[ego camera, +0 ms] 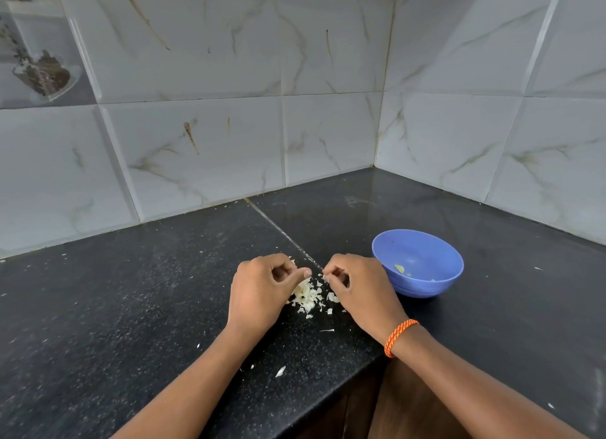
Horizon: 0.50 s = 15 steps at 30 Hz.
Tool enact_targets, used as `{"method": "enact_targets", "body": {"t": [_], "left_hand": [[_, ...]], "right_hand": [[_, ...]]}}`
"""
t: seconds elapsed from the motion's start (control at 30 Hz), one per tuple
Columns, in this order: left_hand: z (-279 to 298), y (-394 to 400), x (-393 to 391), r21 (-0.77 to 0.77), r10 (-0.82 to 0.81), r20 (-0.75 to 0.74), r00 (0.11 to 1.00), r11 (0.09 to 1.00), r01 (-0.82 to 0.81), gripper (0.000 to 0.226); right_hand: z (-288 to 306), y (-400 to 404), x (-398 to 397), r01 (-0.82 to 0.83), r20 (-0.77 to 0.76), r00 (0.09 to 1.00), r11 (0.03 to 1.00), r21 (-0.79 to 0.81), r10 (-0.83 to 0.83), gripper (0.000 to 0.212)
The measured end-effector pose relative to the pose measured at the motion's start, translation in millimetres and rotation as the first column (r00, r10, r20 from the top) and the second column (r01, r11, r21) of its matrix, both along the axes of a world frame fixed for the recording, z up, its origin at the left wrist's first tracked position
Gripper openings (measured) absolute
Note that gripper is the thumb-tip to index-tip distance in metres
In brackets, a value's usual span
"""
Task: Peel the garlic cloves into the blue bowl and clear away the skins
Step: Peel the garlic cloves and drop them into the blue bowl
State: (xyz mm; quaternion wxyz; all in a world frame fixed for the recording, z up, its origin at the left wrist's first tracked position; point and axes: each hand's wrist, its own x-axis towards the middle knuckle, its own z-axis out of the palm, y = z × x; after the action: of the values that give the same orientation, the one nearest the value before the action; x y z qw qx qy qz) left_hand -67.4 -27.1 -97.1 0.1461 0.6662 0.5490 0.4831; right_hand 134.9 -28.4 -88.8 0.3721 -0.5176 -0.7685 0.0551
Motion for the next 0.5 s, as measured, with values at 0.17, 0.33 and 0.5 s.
{"method": "enact_targets", "body": {"t": [0.17, 0.33, 0.5], "left_hand": [[-0.4, 3.0, -2.6, 0.01, -0.028, -0.03, 0.999, 1.0, 0.028, 0.021], [0.2, 4.1, -1.7, 0.005, -0.059, 0.027, 0.998, 0.998, 0.059, 0.016], [-1.9, 2.5, -2.0, 0.061, -0.075, -0.006, 0.997, 0.995, 0.075, 0.026]], "right_hand": [[27.7, -2.0, 2.6, -0.053, 0.269, 0.962, 0.999, -0.013, 0.055, 0.011], [65.8, 5.7, 4.6, 0.002, 0.193, 0.981, 0.994, 0.108, -0.023, 0.012], [18.7, -4.5, -11.8, 0.037, 0.386, 0.922, 0.999, -0.007, -0.031, 0.02]]}}
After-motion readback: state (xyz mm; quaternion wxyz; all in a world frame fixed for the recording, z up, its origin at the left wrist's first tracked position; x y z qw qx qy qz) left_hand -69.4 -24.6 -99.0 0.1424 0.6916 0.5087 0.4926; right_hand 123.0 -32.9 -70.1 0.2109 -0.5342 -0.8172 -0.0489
